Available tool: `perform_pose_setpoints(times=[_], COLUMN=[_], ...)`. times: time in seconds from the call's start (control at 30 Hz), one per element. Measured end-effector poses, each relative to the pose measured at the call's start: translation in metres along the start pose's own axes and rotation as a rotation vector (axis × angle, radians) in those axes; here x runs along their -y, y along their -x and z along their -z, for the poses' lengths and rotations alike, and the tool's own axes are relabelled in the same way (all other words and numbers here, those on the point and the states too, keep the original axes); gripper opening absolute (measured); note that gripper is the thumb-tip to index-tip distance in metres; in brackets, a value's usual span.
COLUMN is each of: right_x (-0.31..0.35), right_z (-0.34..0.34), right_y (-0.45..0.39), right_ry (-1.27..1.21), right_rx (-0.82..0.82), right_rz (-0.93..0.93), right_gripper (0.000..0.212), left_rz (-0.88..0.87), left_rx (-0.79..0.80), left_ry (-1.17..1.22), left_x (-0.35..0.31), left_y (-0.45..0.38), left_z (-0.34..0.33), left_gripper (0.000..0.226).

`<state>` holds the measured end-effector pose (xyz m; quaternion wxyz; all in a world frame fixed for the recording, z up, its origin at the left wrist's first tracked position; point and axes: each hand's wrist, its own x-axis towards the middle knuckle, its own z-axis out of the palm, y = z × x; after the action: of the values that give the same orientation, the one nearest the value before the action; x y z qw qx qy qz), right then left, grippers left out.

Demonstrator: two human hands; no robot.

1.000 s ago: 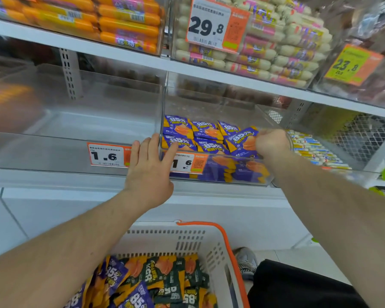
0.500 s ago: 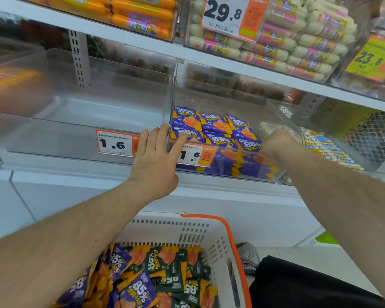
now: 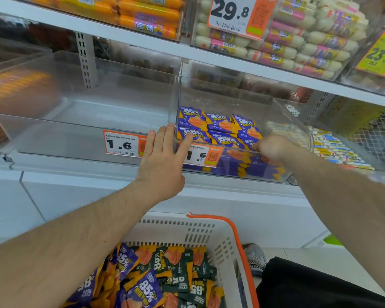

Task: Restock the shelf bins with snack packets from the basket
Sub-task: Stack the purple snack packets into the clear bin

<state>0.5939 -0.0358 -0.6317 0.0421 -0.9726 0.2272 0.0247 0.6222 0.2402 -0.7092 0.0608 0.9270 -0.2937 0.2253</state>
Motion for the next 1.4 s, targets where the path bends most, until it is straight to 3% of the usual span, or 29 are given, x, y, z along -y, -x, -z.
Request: perform_pose_setpoints(times=[0.07, 0.17, 0.2, 0.23, 0.3, 0.33, 0.4, 0.47, 0.57, 0.63, 0.77, 0.83, 0.9, 1.1, 1.23, 1.33, 1.4], right_x=[0.0, 0.01, 0.021, 0.035, 0.067, 0.084, 0.116, 0.141, 0.167, 0.175, 0.168, 0.161, 0.159, 0.168, 0.169, 0.167, 0.161], right_z=[-0.004, -0.024, -0.035, -0.047, -0.086, -0.108, -0.155, -0.201, -0.261, -0.297, -0.339, -0.348, -0.356, -0.366, -0.355, -0.327, -0.295], right_y=[0.007, 0.023, 0.035, 0.048, 0.071, 0.084, 0.11, 0.129, 0.143, 0.148, 0.161, 0.168, 0.171, 0.165, 0.167, 0.16, 0.151], right_ry=[-0.121, -0.23, -0.248, -0.271, -0.423, -0.564, -0.816, -0.761, -0.647, -0.559, -0.267, -0.123, 0.001, -0.174, -0.489, -0.628, -0.609], right_rx=[-0.134, -0.793, -0.967, -1.028, -0.93, -0.804, -0.384, 0.02, 0.493, 0.68, 0.765, 0.692, 0.593, 0.632, 0.672, 0.651, 0.597], right_rz=[-0.003, 0.128, 0.22, 0.354, 0.538, 0.512, 0.36, 0.264, 0.165, 0.022, -0.22, -0.27, -0.233, -0.412, -0.421, -0.32, -0.207], right_gripper=[0.035, 0.041, 0.04, 0.034, 0.022, 0.019, 0.019, 0.021, 0.019, 0.016, 0.028, 0.07, 0.084, 0.073, 0.019, 0.035, 0.032], left_rz=[-0.002, -0.087, -0.157, -0.224, -0.327, -0.341, -0.305, -0.236, -0.174, -0.162, -0.144, -0.134, -0.119, -0.095, -0.098, -0.077, -0.047], left_rx=[0.0, -0.086, -0.138, -0.159, -0.02, 0.133, 0.528, 0.775, 0.861, 0.89, 0.946, 0.961, 0.969, 0.989, 0.999, 0.993, 0.975], left_ry=[0.012, 0.077, 0.105, 0.116, 0.118, 0.107, 0.099, 0.138, 0.185, 0.177, 0.16, 0.159, 0.172, 0.192, 0.204, 0.238, 0.273], left_x=[0.0, 0.006, 0.011, 0.018, 0.032, 0.04, 0.053, 0.063, 0.072, 0.077, 0.087, 0.089, 0.09, 0.091, 0.088, 0.088, 0.089], left_y=[0.003, 0.018, 0.025, 0.032, 0.046, 0.052, 0.064, 0.076, 0.091, 0.096, 0.102, 0.103, 0.103, 0.104, 0.101, 0.095, 0.09], left_z=[0.0, -0.005, -0.009, -0.014, -0.015, -0.013, -0.015, -0.018, -0.021, -0.024, -0.031, -0.035, -0.037, -0.036, -0.034, -0.029, -0.025], left_gripper=[0.101, 0.099, 0.092, 0.085, 0.07, 0.061, 0.045, 0.039, 0.038, 0.035, 0.032, 0.032, 0.034, 0.036, 0.037, 0.039, 0.04])
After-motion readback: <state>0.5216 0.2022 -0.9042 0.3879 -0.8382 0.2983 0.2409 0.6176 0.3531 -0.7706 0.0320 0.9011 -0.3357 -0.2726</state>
